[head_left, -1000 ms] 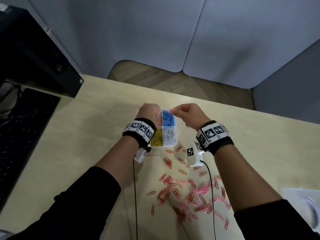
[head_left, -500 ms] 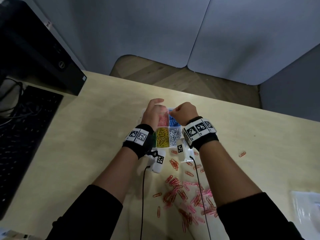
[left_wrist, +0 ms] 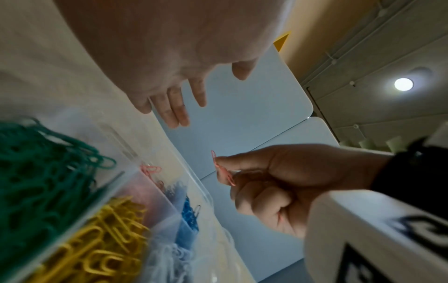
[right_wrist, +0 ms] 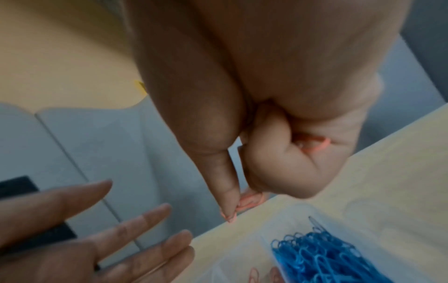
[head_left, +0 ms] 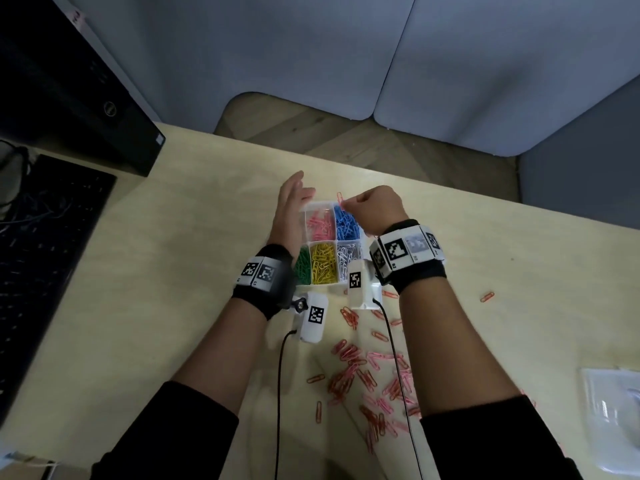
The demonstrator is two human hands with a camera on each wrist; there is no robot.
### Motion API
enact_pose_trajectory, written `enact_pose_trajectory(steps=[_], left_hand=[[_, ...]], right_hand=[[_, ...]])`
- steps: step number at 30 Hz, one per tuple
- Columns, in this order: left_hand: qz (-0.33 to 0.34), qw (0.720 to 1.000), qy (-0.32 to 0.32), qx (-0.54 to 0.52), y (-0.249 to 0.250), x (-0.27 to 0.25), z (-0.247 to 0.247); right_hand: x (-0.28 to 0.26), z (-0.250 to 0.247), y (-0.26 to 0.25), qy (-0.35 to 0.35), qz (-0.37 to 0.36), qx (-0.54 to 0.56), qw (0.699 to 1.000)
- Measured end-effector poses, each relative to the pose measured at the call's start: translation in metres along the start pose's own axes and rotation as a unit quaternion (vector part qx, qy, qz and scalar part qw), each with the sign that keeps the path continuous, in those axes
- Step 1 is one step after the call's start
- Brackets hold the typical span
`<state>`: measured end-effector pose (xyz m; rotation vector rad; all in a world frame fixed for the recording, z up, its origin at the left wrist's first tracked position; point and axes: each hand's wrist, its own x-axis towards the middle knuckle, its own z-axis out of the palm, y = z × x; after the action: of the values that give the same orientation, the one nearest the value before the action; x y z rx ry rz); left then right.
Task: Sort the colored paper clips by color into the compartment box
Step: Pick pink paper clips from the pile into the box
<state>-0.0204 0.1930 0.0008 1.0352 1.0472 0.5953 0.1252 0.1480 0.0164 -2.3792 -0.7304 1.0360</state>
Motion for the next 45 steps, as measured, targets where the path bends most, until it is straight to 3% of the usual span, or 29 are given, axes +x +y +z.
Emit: enact_pose_trajectory(steps=[5, 8, 11, 14, 17, 21, 24, 26, 28, 30, 32, 34, 38, 41, 45], left_hand=[[0.065, 0.995, 0.027, 0.071, -0.006, -0.010, -0.022], [0.090, 0.991, 0.031, 0.099, -0.016, -0.010, -0.032], [0.090, 0.991, 0.023, 0.098, -0.026, -0.008, -0.040], [0.093, 0.991, 0.023, 0.098, -0.031, -0.010, -0.045], [0.086, 0.993, 0.017, 0.073, -0.033, -0.014, -0.051], [0.088, 0.992, 0.028, 0.090, -0.033, -0.029, -0.055], [0.126, 0.983, 0.045, 0.125, -0.036, -0.053, -0.051], [0.173, 0.966, 0.009, 0.190, -0.043, -0.073, -0.046], [0.176, 0.940, -0.068, 0.283, -0.057, -0.091, -0.039], [0.125, 0.917, -0.135, 0.355, -0.074, -0.107, -0.034], [0.104, 0.898, -0.158, 0.399, -0.091, -0.119, -0.028], [0.107, 0.881, -0.158, 0.433, -0.104, -0.134, -0.021], [0.144, 0.859, -0.131, 0.473, -0.120, -0.156, -0.010], [0.159, 0.845, -0.124, 0.496, -0.127, -0.170, 0.003], [0.198, 0.783, -0.101, 0.581, -0.137, -0.192, 0.026]], right_hand=[[-0.002, 0.020, -0.025, -0.033, 0.019, -0.053, 0.998], [-0.012, 0.027, -0.036, -0.023, -0.031, -0.074, 0.997], [-0.027, 0.034, -0.052, -0.040, -0.042, -0.057, 0.997], [-0.024, 0.041, -0.060, 0.002, -0.043, -0.046, 0.998], [-0.035, 0.042, -0.068, -0.028, -0.082, -0.155, 0.984], [-0.035, 0.050, -0.066, -0.016, -0.064, -0.169, 0.983], [-0.036, 0.046, -0.037, 0.036, -0.121, -0.117, 0.985], [-0.051, 0.027, 0.003, 0.085, -0.148, -0.079, 0.982], [-0.067, -0.004, 0.063, 0.128, -0.120, -0.098, 0.980], [-0.080, -0.037, 0.128, 0.173, -0.054, -0.118, 0.976], [-0.089, -0.064, 0.181, 0.197, -0.007, -0.136, 0.971], [-0.090, -0.078, 0.220, 0.183, -0.015, -0.159, 0.970], [-0.098, -0.084, 0.262, 0.132, -0.088, -0.218, 0.963], [-0.109, -0.081, 0.272, 0.138, -0.131, -0.221, 0.957], [-0.137, -0.065, 0.276, 0.175, -0.202, -0.204, 0.942]])
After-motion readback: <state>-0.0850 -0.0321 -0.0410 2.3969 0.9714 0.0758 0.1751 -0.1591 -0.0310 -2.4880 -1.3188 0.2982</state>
